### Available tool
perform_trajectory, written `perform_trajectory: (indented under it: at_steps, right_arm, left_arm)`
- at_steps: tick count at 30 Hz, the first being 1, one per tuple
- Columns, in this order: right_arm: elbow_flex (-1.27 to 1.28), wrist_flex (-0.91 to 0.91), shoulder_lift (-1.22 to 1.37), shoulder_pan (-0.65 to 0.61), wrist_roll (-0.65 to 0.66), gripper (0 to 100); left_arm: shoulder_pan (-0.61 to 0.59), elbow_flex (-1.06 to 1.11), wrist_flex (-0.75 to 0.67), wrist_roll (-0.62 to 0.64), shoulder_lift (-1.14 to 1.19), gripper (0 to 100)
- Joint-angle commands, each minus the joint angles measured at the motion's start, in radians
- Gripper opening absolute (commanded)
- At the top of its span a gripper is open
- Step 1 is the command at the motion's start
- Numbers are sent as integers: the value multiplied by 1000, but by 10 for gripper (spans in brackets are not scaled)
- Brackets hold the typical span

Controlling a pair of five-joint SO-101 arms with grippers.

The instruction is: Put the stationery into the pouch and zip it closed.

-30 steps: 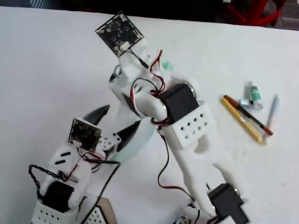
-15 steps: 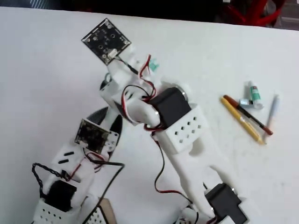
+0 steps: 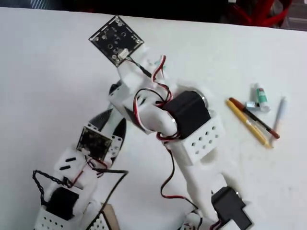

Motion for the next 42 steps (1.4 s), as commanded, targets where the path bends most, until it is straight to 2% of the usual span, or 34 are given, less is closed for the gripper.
perform_trajectory:
  at_steps: [1,6,11,23,28,34,36,42]
  right_arm:
    - [-92,15,-13,24,-5,176]
    - [-107,27,-10,24,-5,181]
    - [-101,28,-10,24,-5,295]
    - [-110,22,110,-15,-37,269]
    - [-110,27,85,-21,-75,269]
    - [-101,48,113,-19,-75,268]
    - [-101,48,139,-19,-75,246]
    - [-121,84,145,-19,-74,65]
  left_arm:
    - [-19,3,-3,-2,7,41]
    - [-19,5,-3,-2,7,41]
    - [-19,6,-3,-2,7,41]
    - [-19,15,-5,-3,7,41]
    - [-19,63,-81,-3,8,41]
    - [-19,66,-86,-3,8,41]
    - [-21,64,-86,-3,8,41]
    - [-21,64,-84,-3,8,41]
